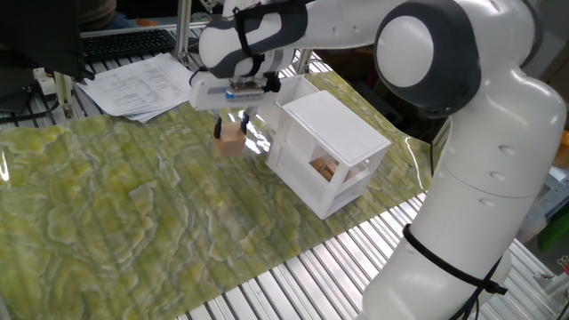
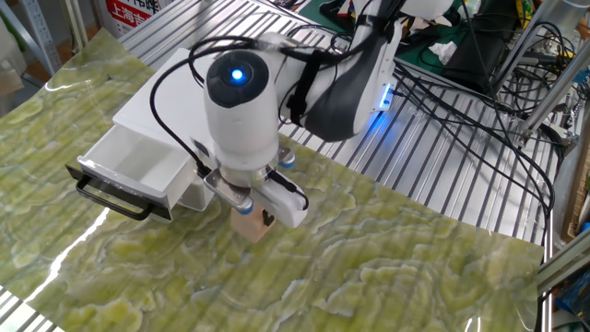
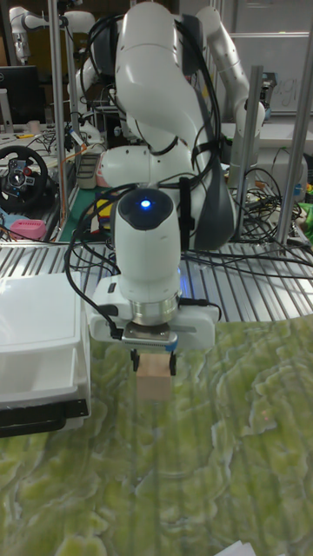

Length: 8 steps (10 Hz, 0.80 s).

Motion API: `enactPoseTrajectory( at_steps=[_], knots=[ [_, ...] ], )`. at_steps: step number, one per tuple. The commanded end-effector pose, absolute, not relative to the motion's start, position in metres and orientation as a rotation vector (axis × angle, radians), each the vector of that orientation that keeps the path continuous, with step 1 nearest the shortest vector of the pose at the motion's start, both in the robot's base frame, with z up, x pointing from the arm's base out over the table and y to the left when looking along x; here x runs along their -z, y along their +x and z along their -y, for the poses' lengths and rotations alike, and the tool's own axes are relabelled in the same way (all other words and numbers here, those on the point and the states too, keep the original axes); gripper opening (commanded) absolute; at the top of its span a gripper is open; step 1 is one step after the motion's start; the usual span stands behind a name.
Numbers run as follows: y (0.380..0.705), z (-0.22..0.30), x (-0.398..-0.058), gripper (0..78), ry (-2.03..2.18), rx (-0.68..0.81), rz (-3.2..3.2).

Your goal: Take something out of a drawer

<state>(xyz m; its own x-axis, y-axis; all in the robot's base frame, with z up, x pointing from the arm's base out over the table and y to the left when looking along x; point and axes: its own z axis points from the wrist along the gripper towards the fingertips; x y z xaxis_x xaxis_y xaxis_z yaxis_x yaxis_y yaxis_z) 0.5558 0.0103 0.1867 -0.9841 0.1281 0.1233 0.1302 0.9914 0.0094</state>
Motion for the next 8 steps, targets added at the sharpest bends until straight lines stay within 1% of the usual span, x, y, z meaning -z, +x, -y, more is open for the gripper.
enactPoseTrajectory(
  at_steps=[1, 8],
  knots=[
    [0.557, -0.013, -0.178, 2.6, -0.193, 0.03, 3.034],
    [0.553, -0.015, -0.154, 2.6, -0.196, 0.036, 3.07]
  ],
)
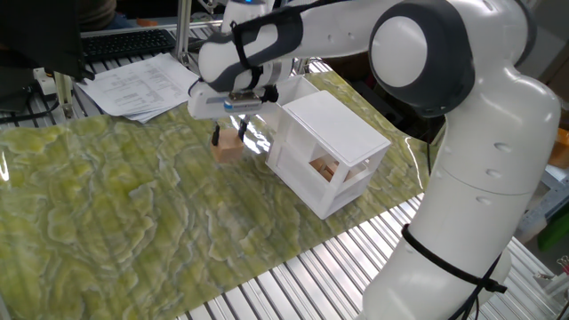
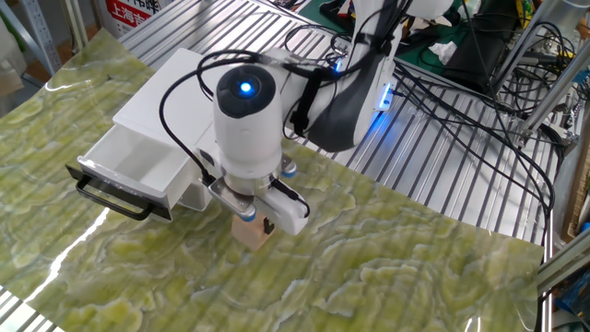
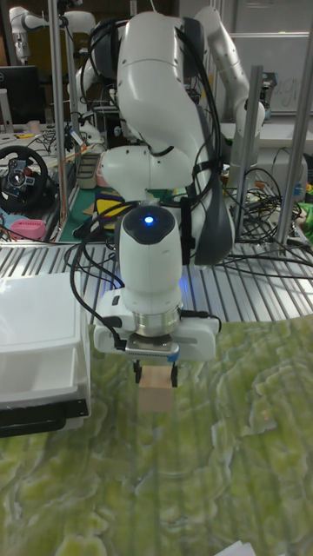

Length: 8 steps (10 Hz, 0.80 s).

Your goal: Take something out of a drawer

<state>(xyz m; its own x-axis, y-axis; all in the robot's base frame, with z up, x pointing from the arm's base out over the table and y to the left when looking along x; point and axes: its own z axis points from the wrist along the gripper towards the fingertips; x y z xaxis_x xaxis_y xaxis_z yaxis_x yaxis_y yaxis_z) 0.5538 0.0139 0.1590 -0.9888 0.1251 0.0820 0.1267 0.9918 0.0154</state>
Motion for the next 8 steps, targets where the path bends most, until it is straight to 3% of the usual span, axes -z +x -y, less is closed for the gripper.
enactPoseTrajectory(
  at_steps=[1, 8],
  knots=[
    [0.552, -0.016, -0.15, 2.6, -0.198, 0.038, 3.079],
    [0.55, -0.017, -0.137, 2.6, -0.225, 0.037, 3.11]
  ],
)
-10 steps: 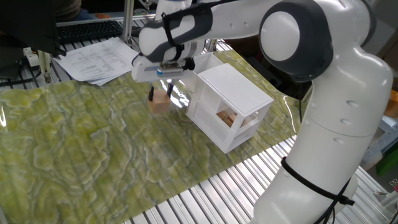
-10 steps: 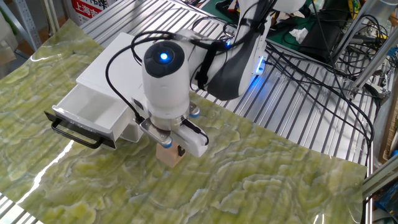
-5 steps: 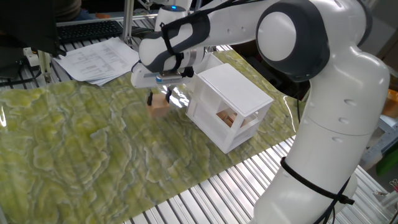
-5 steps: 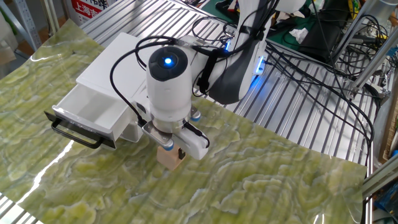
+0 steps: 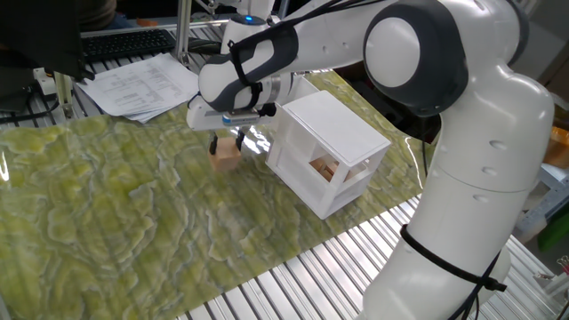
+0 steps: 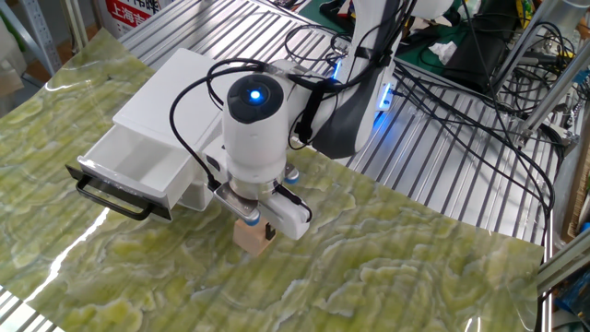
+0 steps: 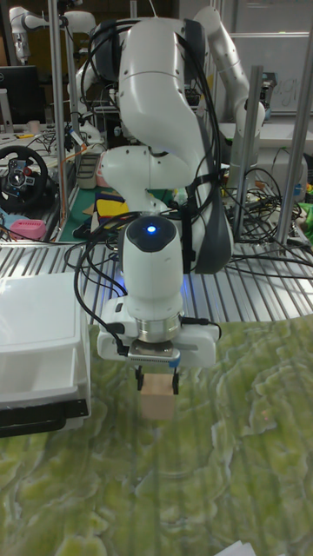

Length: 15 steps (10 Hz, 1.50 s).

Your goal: Take something out of a drawer

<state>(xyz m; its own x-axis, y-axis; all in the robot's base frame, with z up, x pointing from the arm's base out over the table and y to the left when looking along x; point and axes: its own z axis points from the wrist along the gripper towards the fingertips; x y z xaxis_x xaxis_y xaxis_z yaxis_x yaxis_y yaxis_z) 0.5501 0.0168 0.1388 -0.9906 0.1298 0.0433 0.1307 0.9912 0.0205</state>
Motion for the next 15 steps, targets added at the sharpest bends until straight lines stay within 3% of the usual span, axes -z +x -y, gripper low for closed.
enactPoseTrajectory(
  at_steps=[1, 3, 4, 12, 15],
  knots=[
    [0.55, -0.017, -0.137, 2.6, -0.237, 0.037, 3.111],
    [0.55, -0.017, -0.137, 2.6, -0.257, 0.032, 3.112],
    [0.55, -0.017, -0.137, 77.5, -0.257, 0.032, 3.112],
    [0.55, -0.017, -0.137, 77.5, -0.257, 0.032, 3.112],
    [0.547, -0.016, -0.152, 77.5, -0.267, 0.03, 3.102]
  ],
)
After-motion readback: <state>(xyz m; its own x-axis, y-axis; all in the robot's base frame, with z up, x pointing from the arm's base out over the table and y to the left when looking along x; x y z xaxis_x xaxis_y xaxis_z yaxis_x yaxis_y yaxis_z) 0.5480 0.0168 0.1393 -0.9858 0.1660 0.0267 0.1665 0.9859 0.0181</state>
